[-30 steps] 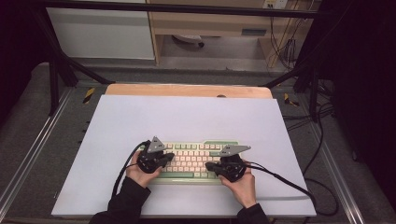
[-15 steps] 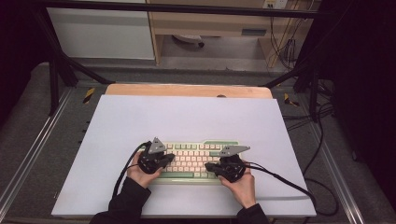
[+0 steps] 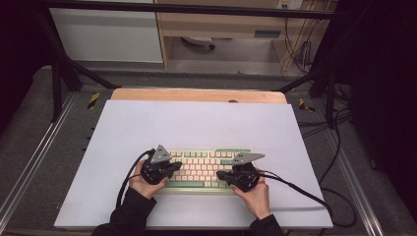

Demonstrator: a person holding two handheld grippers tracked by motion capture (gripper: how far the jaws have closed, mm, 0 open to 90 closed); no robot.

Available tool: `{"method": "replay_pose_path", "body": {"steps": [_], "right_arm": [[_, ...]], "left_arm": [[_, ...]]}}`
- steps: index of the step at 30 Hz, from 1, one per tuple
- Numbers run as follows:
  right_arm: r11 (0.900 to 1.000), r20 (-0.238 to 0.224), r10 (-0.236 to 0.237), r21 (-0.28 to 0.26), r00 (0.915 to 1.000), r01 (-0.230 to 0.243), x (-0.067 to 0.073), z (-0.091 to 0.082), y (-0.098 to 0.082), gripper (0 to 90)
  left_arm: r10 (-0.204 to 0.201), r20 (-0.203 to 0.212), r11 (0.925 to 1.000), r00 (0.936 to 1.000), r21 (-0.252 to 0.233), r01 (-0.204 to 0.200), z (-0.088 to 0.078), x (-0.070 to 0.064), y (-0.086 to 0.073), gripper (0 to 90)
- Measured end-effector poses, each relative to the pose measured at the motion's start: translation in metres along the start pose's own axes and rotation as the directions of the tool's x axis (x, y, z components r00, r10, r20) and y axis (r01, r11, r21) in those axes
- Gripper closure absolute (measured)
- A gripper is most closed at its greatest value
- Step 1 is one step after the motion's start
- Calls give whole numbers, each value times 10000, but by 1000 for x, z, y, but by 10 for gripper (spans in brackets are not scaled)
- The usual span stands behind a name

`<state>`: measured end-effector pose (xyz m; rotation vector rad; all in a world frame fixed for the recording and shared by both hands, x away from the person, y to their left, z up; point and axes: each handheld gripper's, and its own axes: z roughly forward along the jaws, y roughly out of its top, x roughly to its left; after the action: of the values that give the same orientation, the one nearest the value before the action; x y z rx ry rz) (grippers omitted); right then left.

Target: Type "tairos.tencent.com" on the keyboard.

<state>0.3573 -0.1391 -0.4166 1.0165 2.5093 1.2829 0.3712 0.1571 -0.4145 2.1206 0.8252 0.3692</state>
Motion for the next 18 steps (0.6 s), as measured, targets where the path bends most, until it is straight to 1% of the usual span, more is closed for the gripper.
{"method": "replay_pose_path", "body": {"steps": [7,9,12,18], "right_arm": [[10000,11,20,-16,10000,-20,0,-1,1,900],[10000,15,24,-38,10000,-24,0,-1,1,900],[10000,17,37,-16,10000,-37,0,-2,2,900],[9999,-30,106,-25,9999,-106,-1,0,3,900]], "left_arm": [[-219,-62,9997,9997,-51,219,-12,6,-7,897],[-224,-90,9997,9997,-57,224,-16,7,-10,897],[-262,-147,9996,9995,-81,261,-21,9,-14,897],[-463,-211,9988,9987,-148,460,-31,15,-23,897]]}}
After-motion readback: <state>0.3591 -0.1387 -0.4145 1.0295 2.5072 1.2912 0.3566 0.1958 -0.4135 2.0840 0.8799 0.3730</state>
